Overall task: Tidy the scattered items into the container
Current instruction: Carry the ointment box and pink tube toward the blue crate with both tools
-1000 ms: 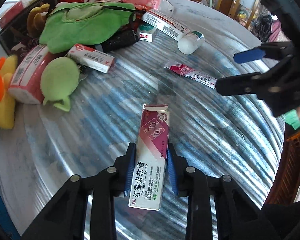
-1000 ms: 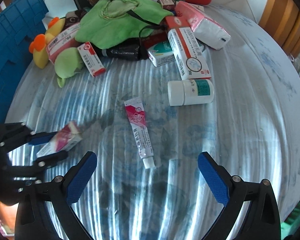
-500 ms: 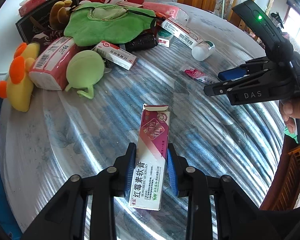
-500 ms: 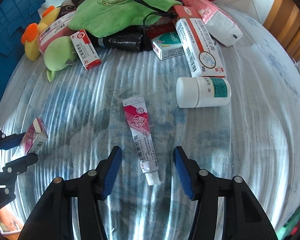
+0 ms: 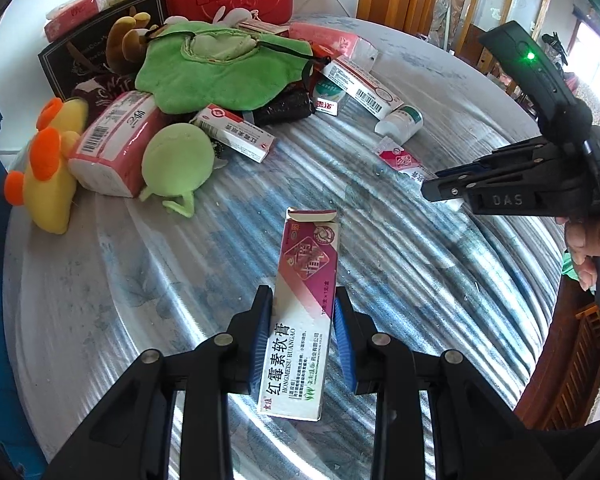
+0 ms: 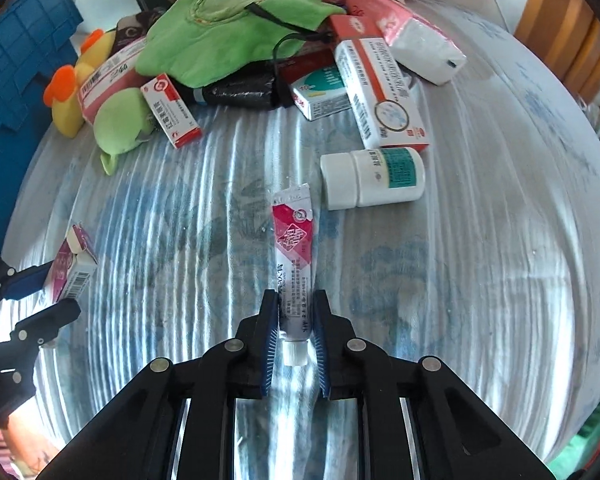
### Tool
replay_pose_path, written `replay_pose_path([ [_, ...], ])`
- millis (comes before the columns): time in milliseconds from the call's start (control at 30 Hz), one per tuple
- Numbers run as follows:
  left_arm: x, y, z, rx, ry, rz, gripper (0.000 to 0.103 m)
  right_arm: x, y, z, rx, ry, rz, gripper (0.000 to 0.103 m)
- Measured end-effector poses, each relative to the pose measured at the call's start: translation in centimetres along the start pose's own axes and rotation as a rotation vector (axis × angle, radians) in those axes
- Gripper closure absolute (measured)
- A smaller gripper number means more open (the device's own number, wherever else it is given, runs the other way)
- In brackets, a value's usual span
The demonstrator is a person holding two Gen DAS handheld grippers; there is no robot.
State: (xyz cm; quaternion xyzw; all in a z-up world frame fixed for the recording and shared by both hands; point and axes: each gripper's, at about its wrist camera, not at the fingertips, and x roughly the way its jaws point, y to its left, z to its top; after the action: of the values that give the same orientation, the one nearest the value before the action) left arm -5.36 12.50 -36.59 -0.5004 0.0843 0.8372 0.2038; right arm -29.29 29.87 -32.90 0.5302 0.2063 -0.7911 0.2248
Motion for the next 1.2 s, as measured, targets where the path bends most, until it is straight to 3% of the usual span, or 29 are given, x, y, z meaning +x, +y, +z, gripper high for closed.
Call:
replay_pose_path([
  [367, -1.7, -0.7, 1.1, -0.004, -0.029, 0.009, 0.073, -2.1, -0.2, -2.2, 0.029, 0.0, 0.024, 0.088],
  [467, -2.2, -0.8, 1.4, -0.011, -0.028, 0.003, 0.073, -3.2, -0.8, -1.2, 0.034, -0.011, 0.034, 0.088],
  [700, -4.4, -1.1, 2.8, -0.035, -0.04, 0.03, 0.073, -8.6, -1.8, -0.8, 0.052, -0.055, 0.056, 0.087],
  [1200, -12.3, -0.1, 8.6, -0.137, -0.072, 0.091, 0.073, -17.9, 0.2, 1.9, 0.048, -0.158, 0.101, 0.087],
])
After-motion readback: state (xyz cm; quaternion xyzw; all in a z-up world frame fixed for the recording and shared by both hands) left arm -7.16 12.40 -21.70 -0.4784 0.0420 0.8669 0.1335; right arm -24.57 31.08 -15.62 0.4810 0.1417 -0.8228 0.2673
